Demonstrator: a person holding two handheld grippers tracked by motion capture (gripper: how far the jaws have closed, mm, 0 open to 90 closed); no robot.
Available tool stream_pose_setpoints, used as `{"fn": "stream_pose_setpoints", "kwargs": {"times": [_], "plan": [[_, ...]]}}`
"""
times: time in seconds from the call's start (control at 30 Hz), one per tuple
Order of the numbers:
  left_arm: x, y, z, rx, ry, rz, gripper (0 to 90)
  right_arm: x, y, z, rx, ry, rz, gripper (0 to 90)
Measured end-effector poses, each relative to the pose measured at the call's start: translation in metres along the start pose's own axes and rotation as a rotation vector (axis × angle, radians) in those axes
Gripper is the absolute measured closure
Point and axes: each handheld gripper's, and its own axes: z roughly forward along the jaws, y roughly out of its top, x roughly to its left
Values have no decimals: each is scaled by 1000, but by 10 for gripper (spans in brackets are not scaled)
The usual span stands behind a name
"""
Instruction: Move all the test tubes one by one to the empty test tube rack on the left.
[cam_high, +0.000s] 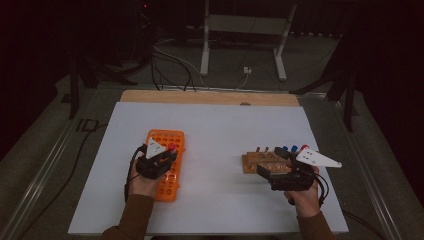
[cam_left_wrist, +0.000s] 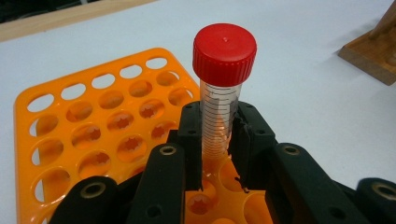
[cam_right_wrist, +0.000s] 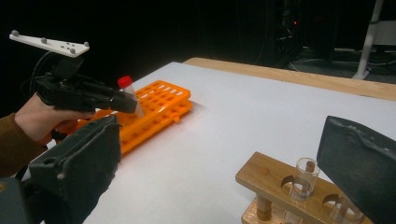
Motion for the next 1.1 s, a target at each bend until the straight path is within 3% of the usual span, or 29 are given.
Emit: {"fn": "stream_pose_setpoints", "kwargs": {"times": [0.3, 0.43, 0.63, 0.77, 0.83, 1.0, 1.1], "plan": [[0, 0, 0, -3, -3, -8, 727, -1, 1, -1, -6, -4, 1, 3], [0, -2, -5, -49, -20, -28, 598, -2, 0, -1, -5, -7, 1, 3], [-1, -4, -18, -151, -41, -54, 486, -4, 3, -3, -13, -19, -3, 3], [1, -4, -30, -220, -67, -104, 439, -9, 9, -7, -26, -31, -7, 3], [2, -5, -35, -247, -59, -127, 359, -12, 12, -10, -34, -43, -5, 3], [-1, -7, -45, -280, -44, -156, 177, -22, 18, -17, -41, -79, 10, 3], [-2, -8, -46, -291, -37, -160, 113, -30, 20, -20, -6, -118, 1, 3]]}}
